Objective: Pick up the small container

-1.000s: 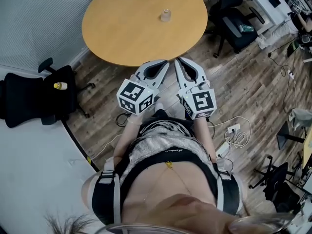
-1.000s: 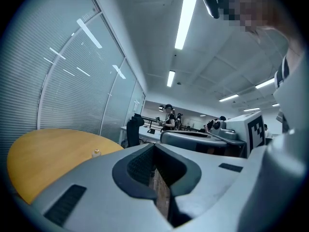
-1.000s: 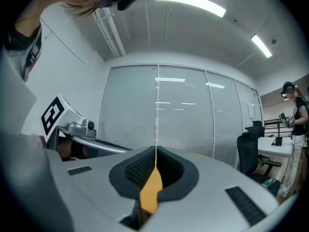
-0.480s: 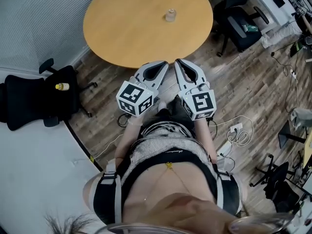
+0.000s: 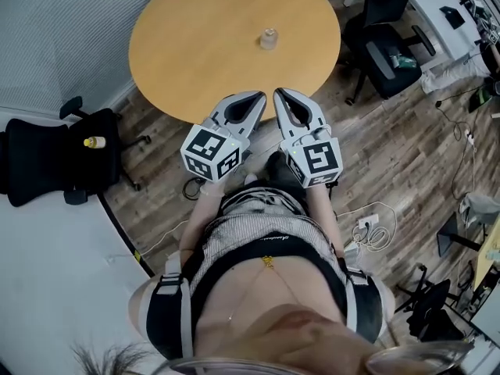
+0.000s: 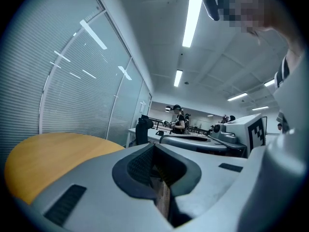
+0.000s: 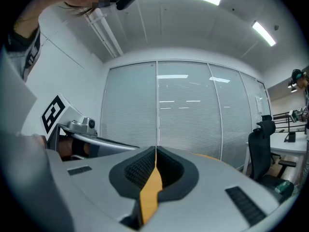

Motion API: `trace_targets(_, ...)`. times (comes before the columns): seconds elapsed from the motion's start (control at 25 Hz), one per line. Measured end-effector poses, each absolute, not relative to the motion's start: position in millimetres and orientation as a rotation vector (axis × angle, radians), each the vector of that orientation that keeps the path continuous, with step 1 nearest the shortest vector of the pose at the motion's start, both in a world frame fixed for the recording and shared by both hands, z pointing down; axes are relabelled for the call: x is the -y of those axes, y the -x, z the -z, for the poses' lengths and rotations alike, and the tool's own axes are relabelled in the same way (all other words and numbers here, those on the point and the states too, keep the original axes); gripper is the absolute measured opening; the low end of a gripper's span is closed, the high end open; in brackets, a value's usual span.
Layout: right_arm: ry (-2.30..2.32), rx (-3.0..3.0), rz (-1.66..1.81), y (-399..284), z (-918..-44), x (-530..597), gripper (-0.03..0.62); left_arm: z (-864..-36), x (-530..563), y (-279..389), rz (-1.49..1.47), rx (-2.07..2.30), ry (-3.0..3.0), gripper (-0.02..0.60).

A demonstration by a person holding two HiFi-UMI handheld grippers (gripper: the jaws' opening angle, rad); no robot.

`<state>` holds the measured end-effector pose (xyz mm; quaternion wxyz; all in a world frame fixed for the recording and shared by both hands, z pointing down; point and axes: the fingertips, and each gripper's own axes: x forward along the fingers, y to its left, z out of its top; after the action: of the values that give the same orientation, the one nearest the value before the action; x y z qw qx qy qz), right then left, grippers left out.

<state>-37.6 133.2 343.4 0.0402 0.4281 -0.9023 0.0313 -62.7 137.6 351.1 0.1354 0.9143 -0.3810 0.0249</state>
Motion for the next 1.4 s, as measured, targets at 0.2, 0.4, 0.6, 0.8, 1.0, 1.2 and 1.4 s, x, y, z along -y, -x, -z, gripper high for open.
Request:
trace_targets(0.2, -1.235, 2.826, -0.072, 24, -334, -89, 0.023, -340, -93, 43, -0.063, 1.155, -2.651, 0.018)
trace_targets(0.4, -1.179, 2.858, -0.086, 7, -330, -55, 0.023, -337, -63, 25, -0.077, 1.198, -2.629, 0.018)
trace_targets(0.6, -1.137, 2.888, -0.108, -3, -331, -30, 0.023, -337, -40, 18, -0.081, 1.247, -2.606, 0.018)
trace_targets(0.8, -1.087, 2.911, -0.11, -16, -333, -8, 0.023, -340, -20, 7, -0.083, 1.293, -2.579, 0.018)
trace_targets(1.0, -0.992, 2.923, -0.104, -23, -338, 2, 0.023, -342, -7, -3, -0.065, 1.337, -2.546, 0.018)
trace_targets(1.2, -0.925, 2.924, -0.095, -26, -345, 8, 0.023, -352, -9, -3, -0.041, 1.403, -2.483, 0.018)
trace_targets(1.4, -0.854, 2.939, -0.093, -9, -347, 4, 0.023, -359, -14, 10, -0.034, 1.439, -2.435, 0.018)
